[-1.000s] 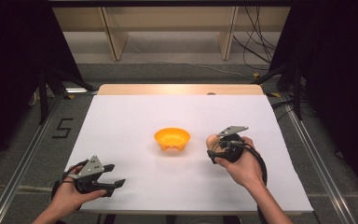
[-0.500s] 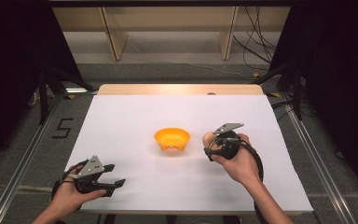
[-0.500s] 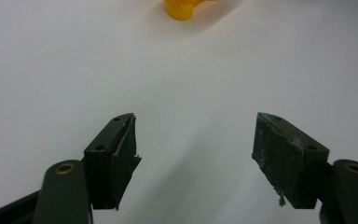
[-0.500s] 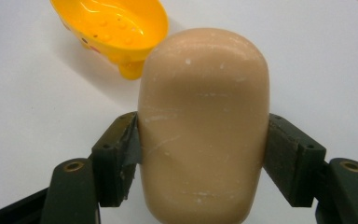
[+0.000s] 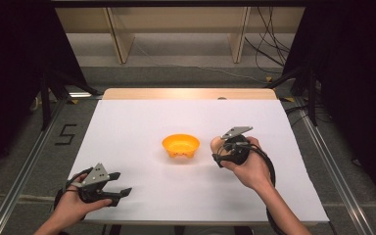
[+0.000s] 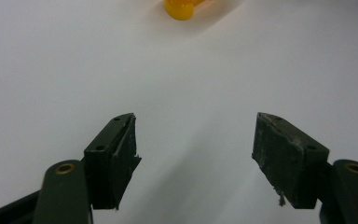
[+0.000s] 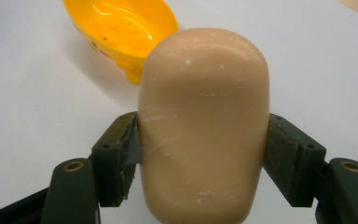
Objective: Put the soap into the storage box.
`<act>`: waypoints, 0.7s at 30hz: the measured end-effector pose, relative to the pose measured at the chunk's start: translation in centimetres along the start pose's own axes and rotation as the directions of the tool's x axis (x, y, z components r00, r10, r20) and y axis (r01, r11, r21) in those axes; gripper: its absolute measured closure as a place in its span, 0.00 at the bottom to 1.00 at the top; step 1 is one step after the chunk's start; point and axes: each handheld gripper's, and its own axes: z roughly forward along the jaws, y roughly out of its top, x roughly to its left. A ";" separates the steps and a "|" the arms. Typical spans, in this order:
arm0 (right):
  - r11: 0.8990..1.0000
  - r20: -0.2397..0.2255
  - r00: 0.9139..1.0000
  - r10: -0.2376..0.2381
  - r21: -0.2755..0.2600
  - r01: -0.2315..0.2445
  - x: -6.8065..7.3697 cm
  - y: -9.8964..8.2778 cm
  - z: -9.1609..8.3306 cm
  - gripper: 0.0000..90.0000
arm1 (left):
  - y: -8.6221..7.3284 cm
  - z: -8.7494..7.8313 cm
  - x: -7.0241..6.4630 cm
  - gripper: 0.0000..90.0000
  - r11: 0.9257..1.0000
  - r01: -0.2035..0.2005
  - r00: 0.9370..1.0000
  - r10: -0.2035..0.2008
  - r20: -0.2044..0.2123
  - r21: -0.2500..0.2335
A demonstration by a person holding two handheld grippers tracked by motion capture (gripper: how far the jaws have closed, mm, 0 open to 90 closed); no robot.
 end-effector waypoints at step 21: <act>0.966 -0.166 0.958 -0.235 0.065 0.248 -1.8 2.1 0.7 0.37 | 0.0 -0.2 0.2 0.33 1.000 -0.023 1.000 0.023 -0.006 0.005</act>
